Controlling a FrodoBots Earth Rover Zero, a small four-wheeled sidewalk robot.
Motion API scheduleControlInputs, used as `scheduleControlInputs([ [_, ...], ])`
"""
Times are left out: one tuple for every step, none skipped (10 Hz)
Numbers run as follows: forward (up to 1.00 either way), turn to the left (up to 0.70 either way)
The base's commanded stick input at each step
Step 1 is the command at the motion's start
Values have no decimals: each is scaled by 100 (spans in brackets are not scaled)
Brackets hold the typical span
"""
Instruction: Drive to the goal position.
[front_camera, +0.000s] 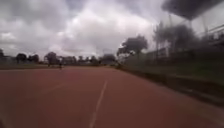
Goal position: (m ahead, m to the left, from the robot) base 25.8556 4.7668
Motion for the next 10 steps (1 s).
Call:
scheduleControlInputs([
  [85, 1],
  [85, 1],
  [85, 1],
  [85, 1],
  [85, 1],
  [85, 1],
  [85, 1],
  [85, 1],
  [85, 1],
  [85, 1],
])
